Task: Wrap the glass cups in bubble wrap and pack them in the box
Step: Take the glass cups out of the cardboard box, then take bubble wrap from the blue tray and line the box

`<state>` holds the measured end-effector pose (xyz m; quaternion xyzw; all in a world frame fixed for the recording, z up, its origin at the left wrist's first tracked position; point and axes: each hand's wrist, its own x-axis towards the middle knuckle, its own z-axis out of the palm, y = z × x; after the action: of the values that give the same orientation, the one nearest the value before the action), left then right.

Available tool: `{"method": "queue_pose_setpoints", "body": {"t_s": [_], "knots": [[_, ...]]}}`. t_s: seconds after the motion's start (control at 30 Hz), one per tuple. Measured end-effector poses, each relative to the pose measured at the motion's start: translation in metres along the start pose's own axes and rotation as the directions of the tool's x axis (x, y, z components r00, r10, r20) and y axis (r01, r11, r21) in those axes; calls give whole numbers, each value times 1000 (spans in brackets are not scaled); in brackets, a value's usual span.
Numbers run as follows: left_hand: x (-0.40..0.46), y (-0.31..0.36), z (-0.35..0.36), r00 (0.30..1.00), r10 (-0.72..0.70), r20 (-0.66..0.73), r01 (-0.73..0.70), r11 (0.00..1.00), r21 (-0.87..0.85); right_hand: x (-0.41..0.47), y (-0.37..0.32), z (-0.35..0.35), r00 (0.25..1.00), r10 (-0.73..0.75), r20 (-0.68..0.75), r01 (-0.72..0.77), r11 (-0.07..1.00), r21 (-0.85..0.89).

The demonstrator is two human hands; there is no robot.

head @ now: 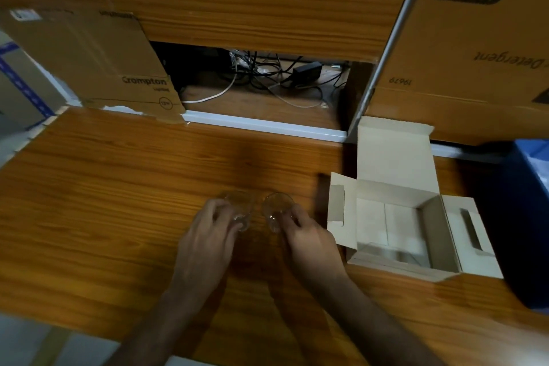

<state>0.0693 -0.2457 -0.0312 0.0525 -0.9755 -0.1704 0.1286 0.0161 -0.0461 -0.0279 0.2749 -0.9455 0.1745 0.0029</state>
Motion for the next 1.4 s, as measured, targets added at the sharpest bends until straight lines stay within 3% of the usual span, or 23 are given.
{"method": "queue_pose_setpoints", "body": {"t_s": [0.07, 0.23, 0.53, 0.77, 1.03, 1.4], "knots": [[-2, 6, -7, 998, -5, -55, 2, 999, -51, -6, 2, -1, 997, 14, -75, -13, 1000, 16], [6, 47, -12, 978, 147, -151, -163, 981, -105, -23, 14, -20, 967, 45, -250, -46, 999, 3], [33, 132, 7, 938, 346, -20, -344, 920, -186, -84, 71, -57, 918, 252, -305, -302, 945, -129], [37, 199, 27, 879, 477, 26, -442, 832, -335, -146, 117, -99, 794, 444, -416, -508, 860, -53], [34, 300, 50, 784, 620, 40, -587, 760, -279, -202, 184, -149, 694, 543, -472, -628, 777, -29], [40, 435, 97, 777, 621, 99, -599, 779, -184, -227, 319, -203, 729, 546, -412, -598, 802, 5]]}}
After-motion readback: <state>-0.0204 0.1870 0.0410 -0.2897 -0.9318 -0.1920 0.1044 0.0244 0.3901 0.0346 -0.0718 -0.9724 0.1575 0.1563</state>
